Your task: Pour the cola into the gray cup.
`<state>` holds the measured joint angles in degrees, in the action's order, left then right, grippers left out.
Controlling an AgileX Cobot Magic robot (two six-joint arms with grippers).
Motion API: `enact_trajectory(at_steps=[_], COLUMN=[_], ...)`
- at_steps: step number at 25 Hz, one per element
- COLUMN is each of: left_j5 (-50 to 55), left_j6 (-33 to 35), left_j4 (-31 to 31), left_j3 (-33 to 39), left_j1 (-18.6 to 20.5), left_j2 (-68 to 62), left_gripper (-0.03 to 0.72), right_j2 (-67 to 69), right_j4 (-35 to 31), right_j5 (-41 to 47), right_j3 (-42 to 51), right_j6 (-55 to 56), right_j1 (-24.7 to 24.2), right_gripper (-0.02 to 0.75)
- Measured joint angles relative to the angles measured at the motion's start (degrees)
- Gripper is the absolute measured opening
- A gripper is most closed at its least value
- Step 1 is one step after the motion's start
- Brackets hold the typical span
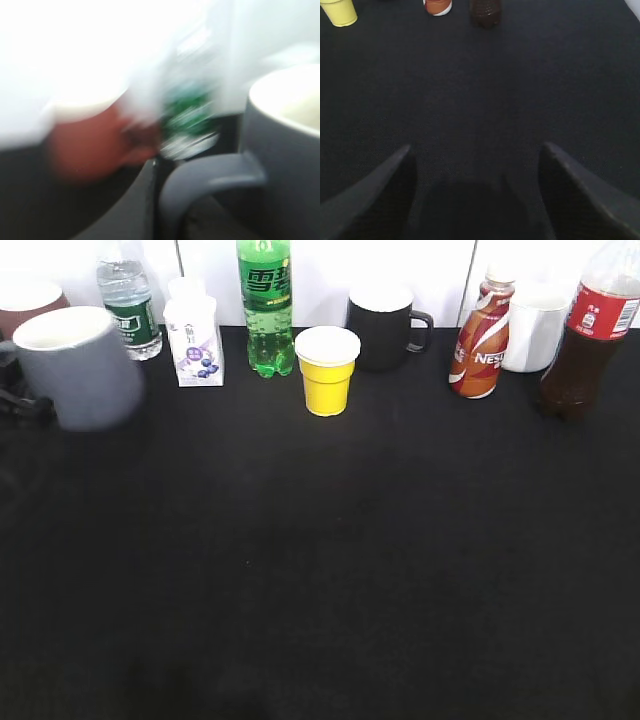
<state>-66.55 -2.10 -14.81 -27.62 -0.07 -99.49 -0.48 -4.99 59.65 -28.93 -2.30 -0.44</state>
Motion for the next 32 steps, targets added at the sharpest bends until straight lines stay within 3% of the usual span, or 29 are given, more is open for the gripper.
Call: enact_trajectory(at_steps=[2,6,8,12,17,20,24,32], left_j5=[2.1,5.3,5.2,5.3,5.3,5.3,5.3,5.3], left_j6=[-0.3,-0.4,-0.4,-0.4,-0.4,-0.4,-0.4,-0.4], left_j4=[-6.8,-7.6,-8.0,-8.0,-8.0,-8.0,-8.0,-8.0], left_j3=[3.4,4.4,4.4,4.4,4.4,4.4,4.4,4.4], left_j1=[-2.2,-10.4,-13.1,-13.3,-13.3,-13.3,-13.3,-13.3], left_j2=[6.5,8.9,8.9,8.9,8.9,8.9,8.9,8.9], left_gripper=[0.049,0.049,0.049,0.049,0.049,0.049,0.049,0.049], right_j2=[0.0,0.2,4.6,23.5,60.5,84.3,103.5,118.5], right_j4=[0.0,-0.8,-0.9,-0.9,2.7,6.9,9.6,9.1], right_j5=[0.0,-3.2,-17.6,-54.8,-99.3,-117.0,-122.9,-123.0], right_j3=[0.0,-0.8,0.3,11.1,13.8,10.9,-0.2,-18.7], right_j6=[0.0,0.0,0.0,0.0,1.4,3.4,4.4,4.5], right_j1=[0.0,0.0,0.0,0.0,0.0,0.0,0.0,0.0], right_gripper=[0.573,0.573,0.573,0.573,0.655,0.658,0.659,0.659])
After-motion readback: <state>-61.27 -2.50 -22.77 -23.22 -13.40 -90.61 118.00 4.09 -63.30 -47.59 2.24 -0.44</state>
